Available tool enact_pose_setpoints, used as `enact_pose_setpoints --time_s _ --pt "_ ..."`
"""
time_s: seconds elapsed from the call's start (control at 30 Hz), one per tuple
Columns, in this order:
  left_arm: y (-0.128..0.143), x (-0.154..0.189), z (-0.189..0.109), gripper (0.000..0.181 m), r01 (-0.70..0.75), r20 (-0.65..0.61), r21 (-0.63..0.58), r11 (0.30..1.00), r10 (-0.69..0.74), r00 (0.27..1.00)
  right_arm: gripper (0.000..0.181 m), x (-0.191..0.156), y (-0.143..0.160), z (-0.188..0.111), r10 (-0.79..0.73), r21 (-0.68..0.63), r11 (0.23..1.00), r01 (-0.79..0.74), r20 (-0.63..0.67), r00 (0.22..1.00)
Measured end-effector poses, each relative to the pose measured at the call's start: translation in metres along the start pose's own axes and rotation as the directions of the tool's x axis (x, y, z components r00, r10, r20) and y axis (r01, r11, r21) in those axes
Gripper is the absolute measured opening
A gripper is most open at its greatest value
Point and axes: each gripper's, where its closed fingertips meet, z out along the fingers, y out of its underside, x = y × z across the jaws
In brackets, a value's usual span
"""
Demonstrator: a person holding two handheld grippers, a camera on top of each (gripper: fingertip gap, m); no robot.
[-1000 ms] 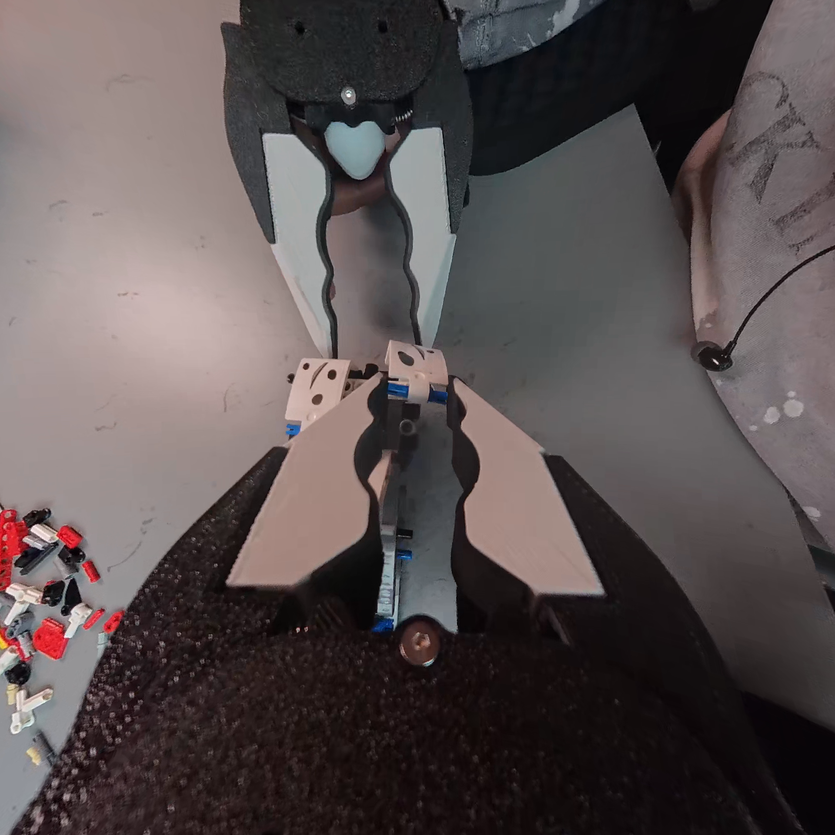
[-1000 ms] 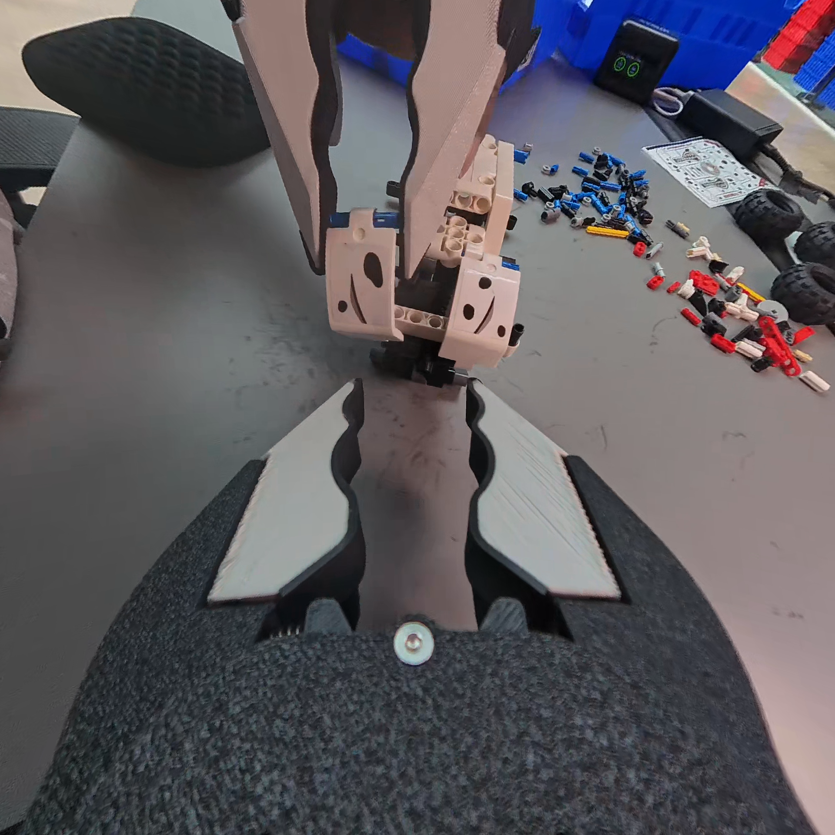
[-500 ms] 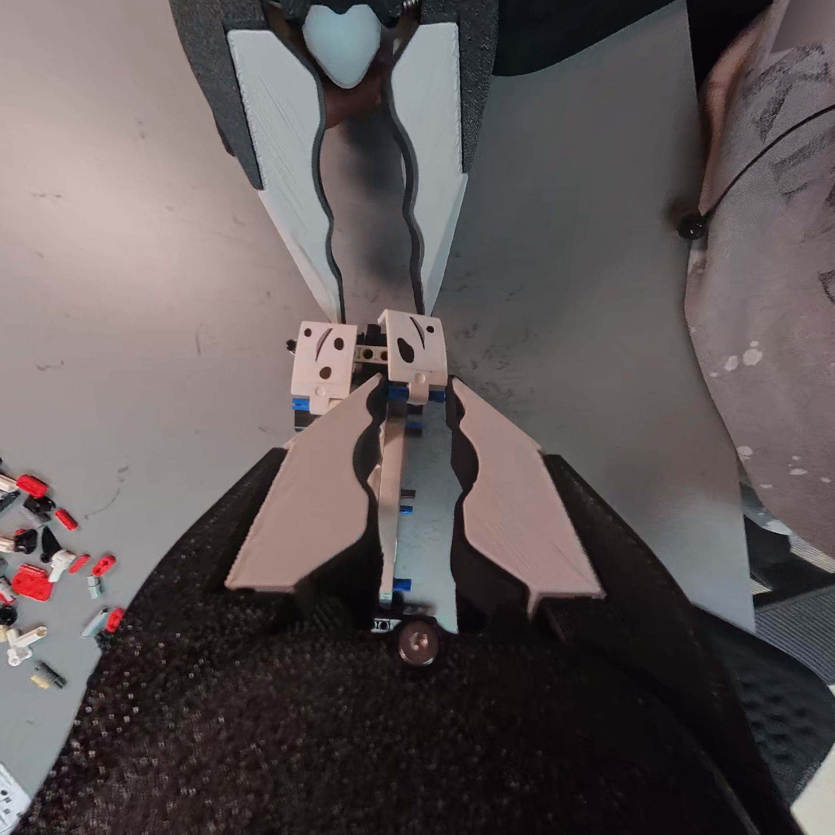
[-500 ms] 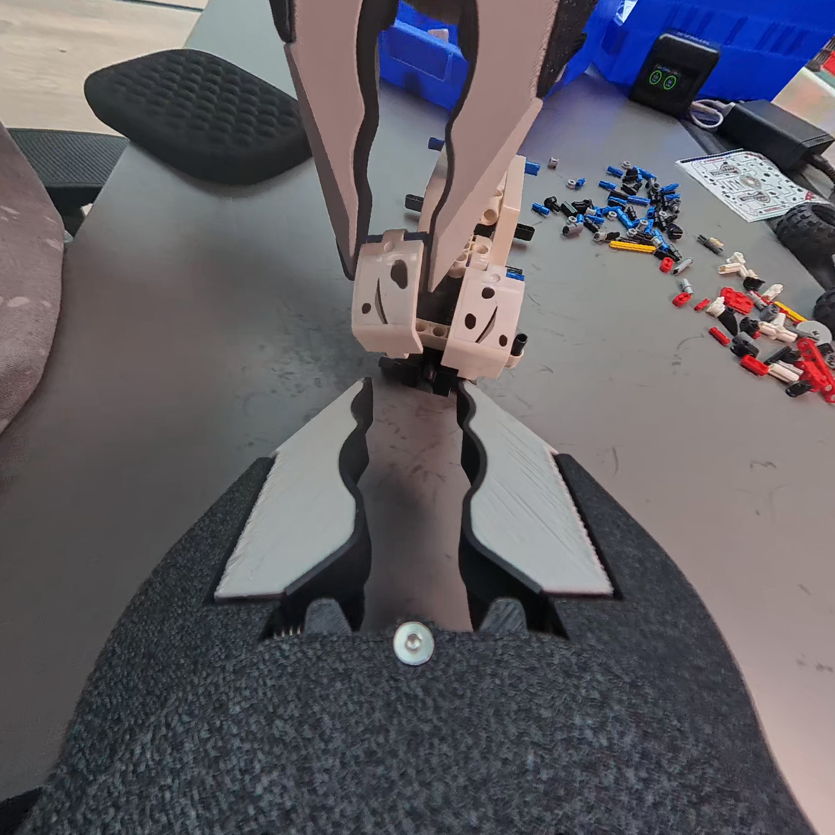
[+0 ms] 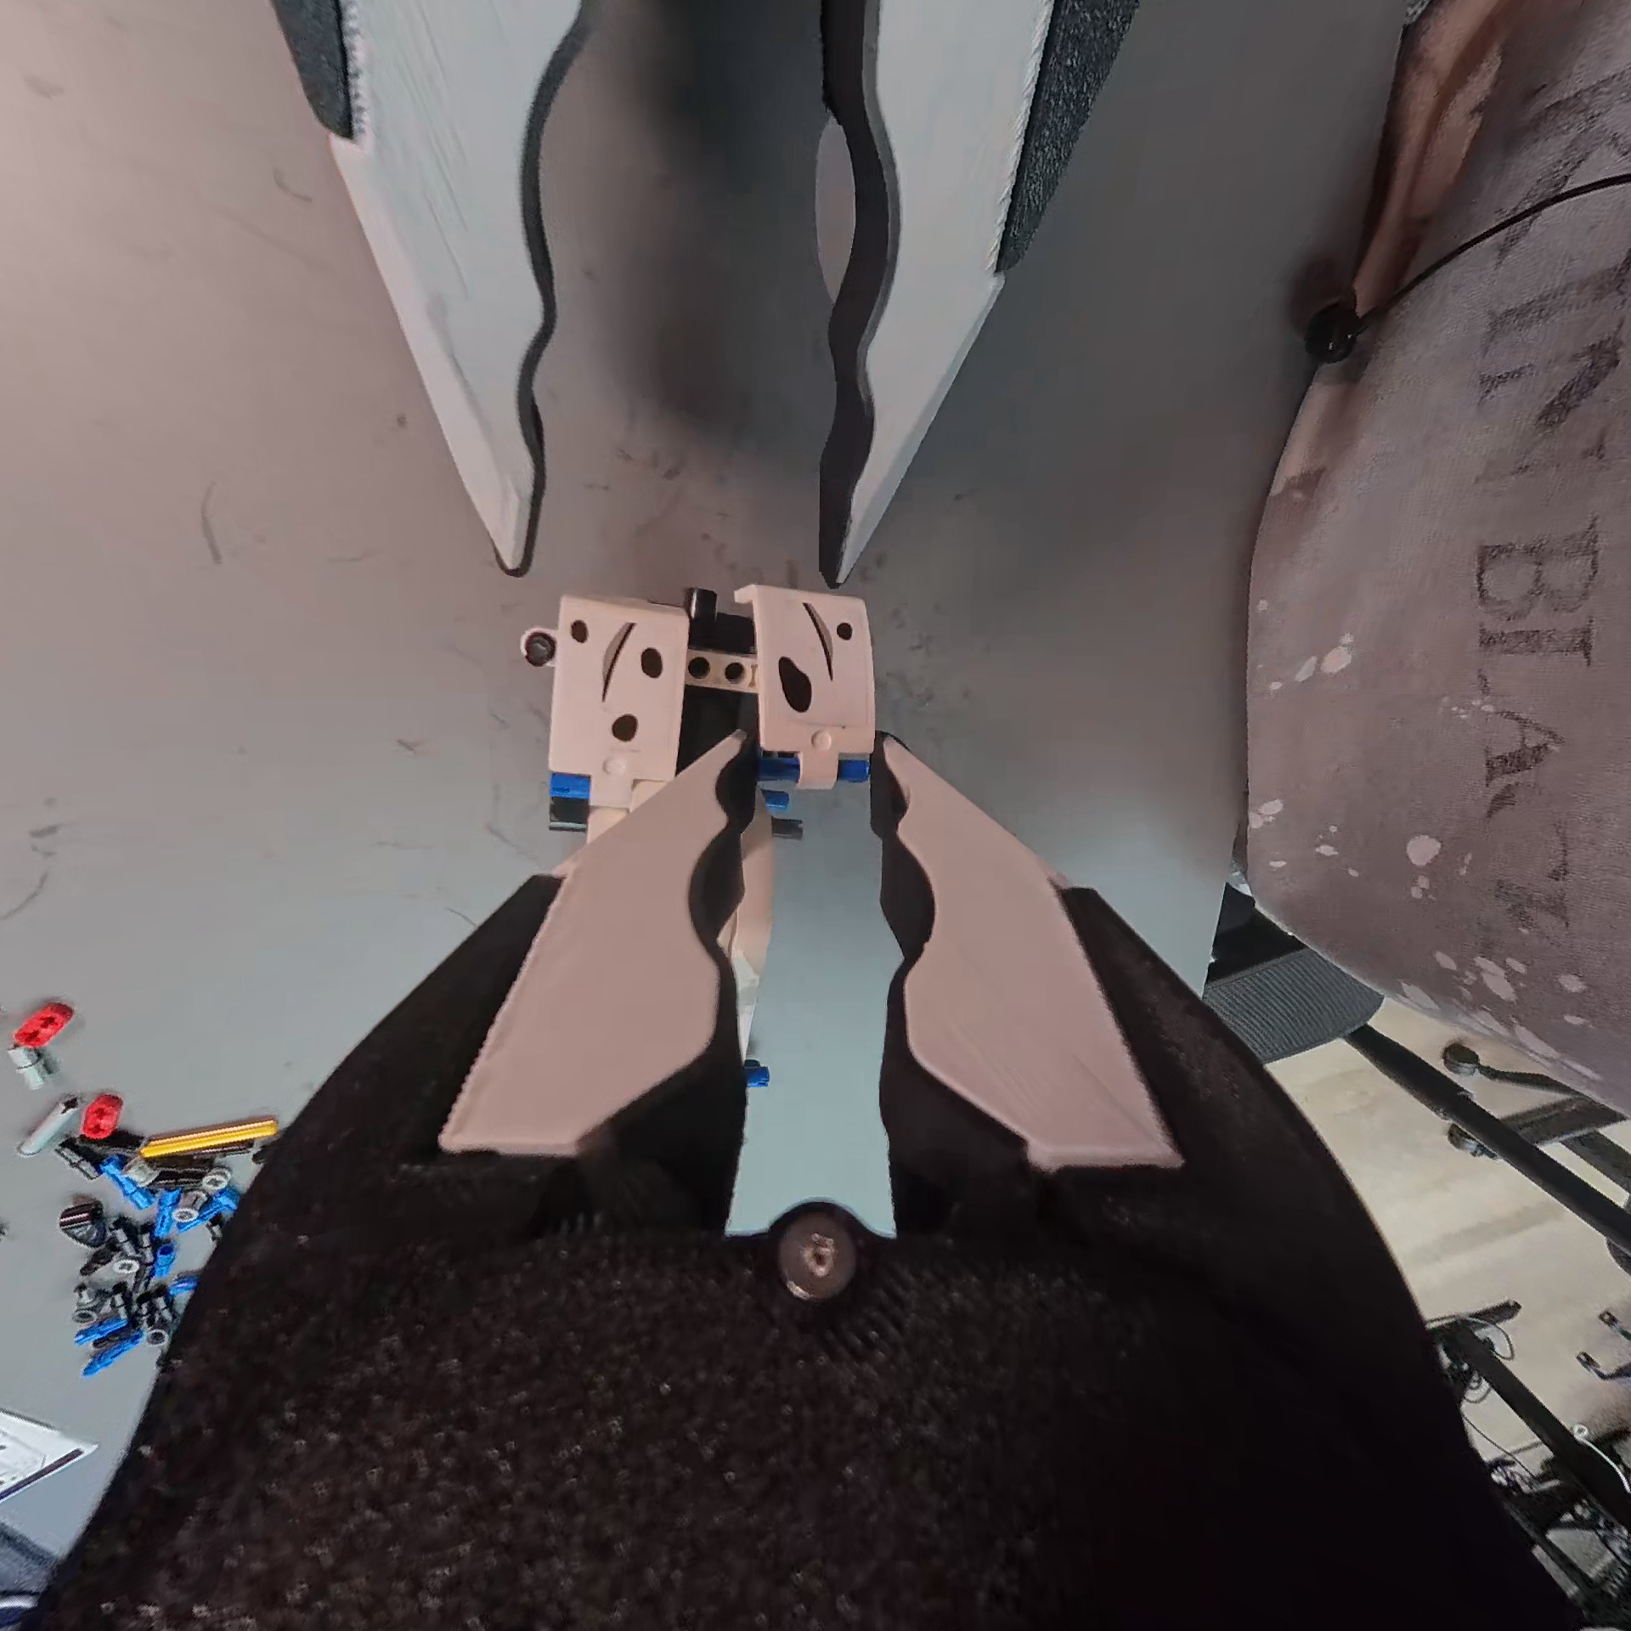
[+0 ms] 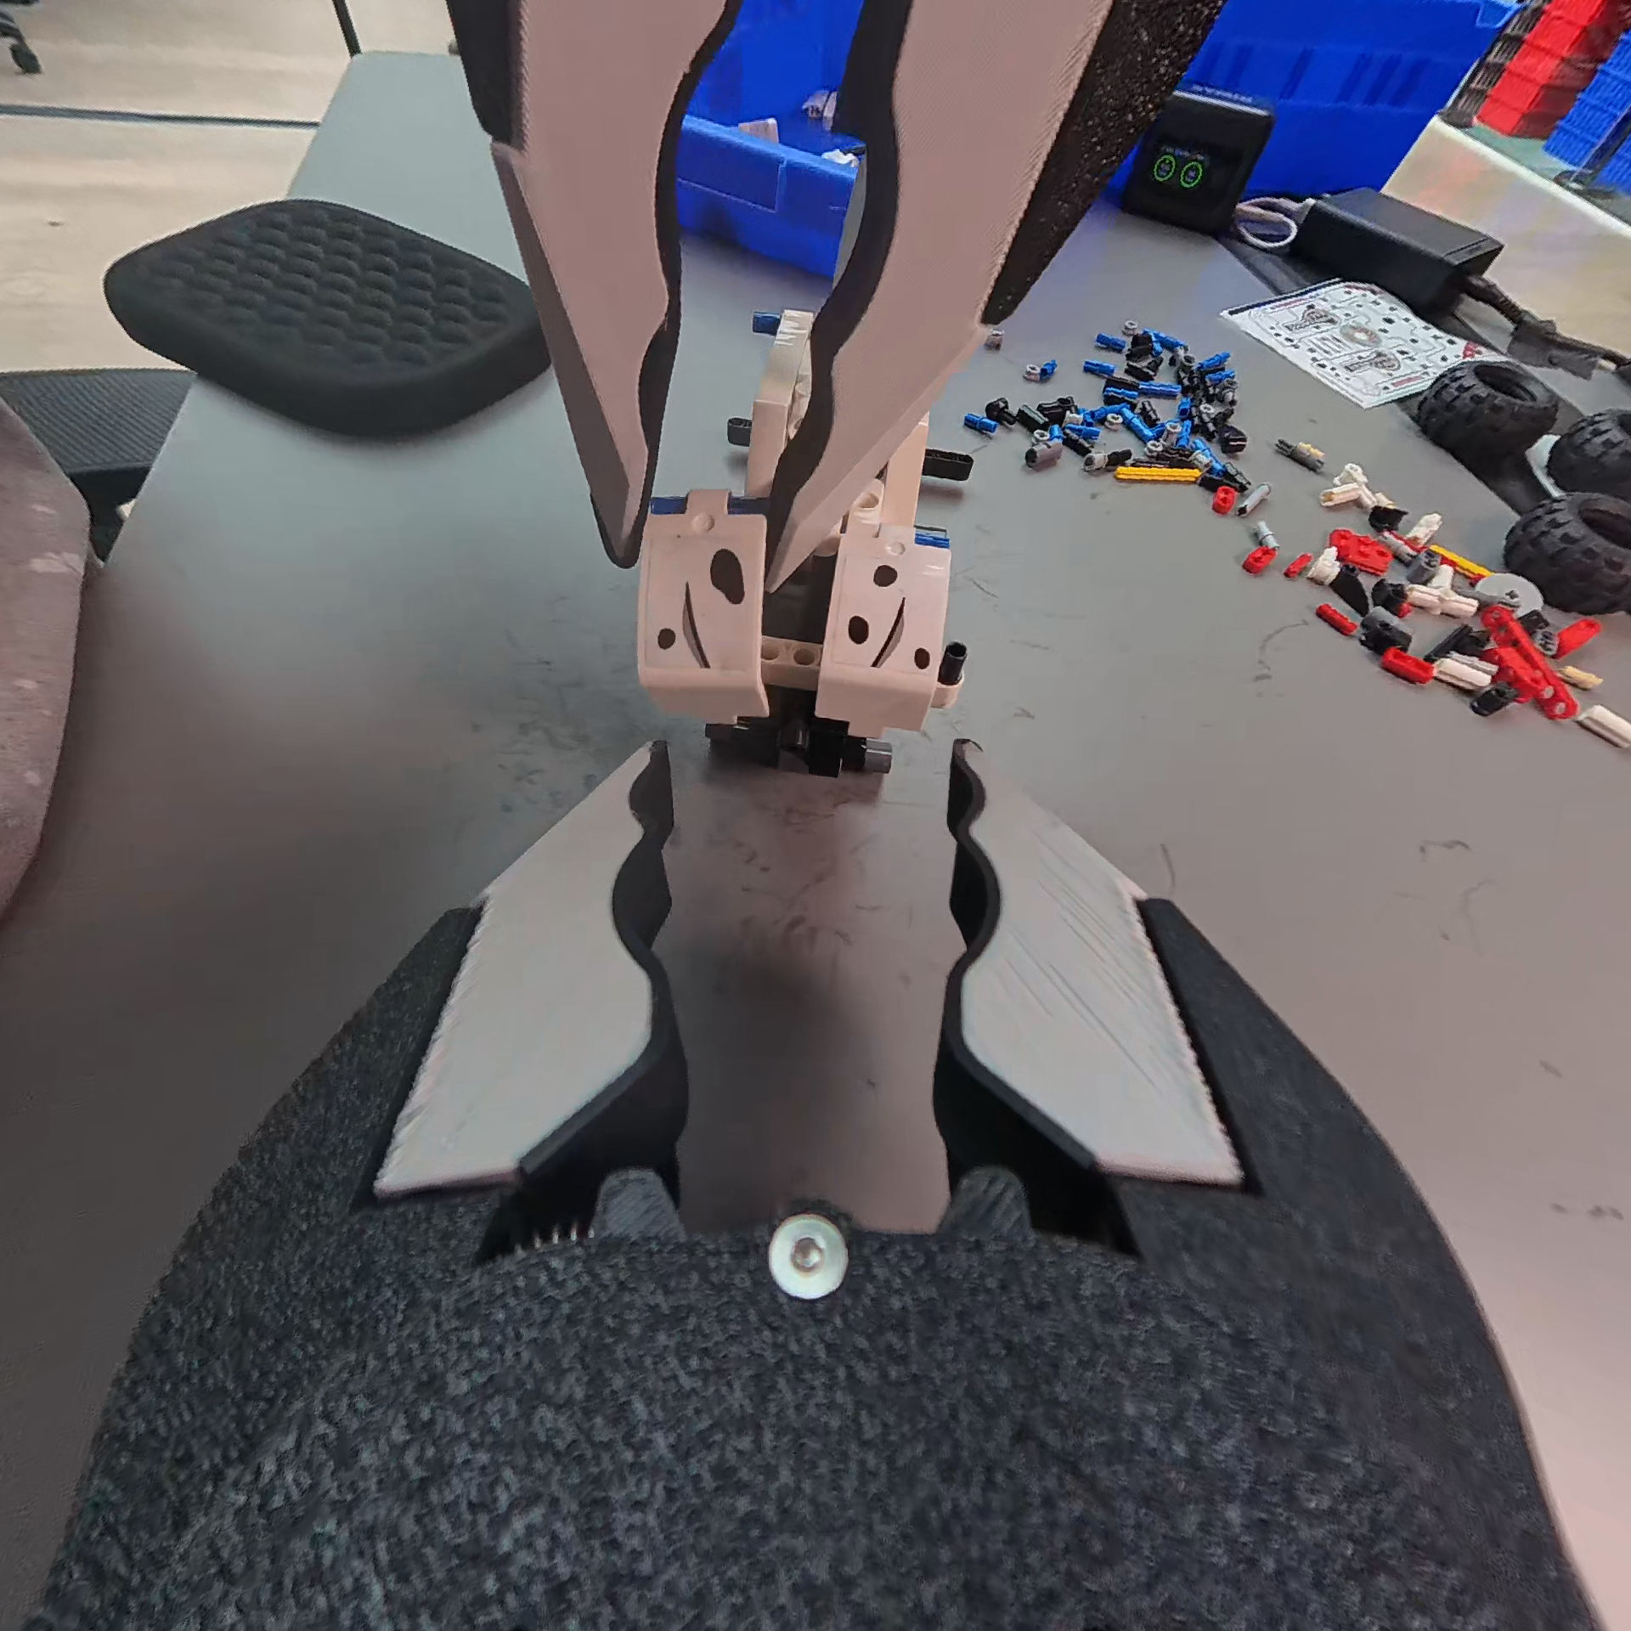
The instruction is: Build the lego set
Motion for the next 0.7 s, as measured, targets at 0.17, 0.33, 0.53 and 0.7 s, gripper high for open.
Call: enact_pose_setpoints --time_s 0.17,0.33,0.53,0.7 --pt "-0.001 0.003 0.000 0.025 0.014 -0.039 -0.064 0.998 -0.017 0.999 0.070 0.001 -0.003 0.003 -0.023 0.009 1.000 0.024 -0.036 0.999" --pt "-0.004 0.002 -0.004 0.025 0.069 -0.085 -0.056 0.996 -0.073 0.994 0.054 -0.006 -0.006 -0.005 -0.179 0.034 0.983 0.182 -0.065 0.982" --pt "-0.014 0.006 -0.005 0.025 0.069 -0.094 0.027 0.997 -0.067 0.993 0.042 -0.023 -0.021 -0.007 -0.117 0.103 0.988 0.115 0.009 0.993" --pt "-0.023 0.002 -0.007 0.025 0.049 -0.025 0.153 0.987 -0.045 0.999 0.026 -0.018 -0.015 -0.005 -0.113 0.073 0.991 0.115 -0.027 0.993"
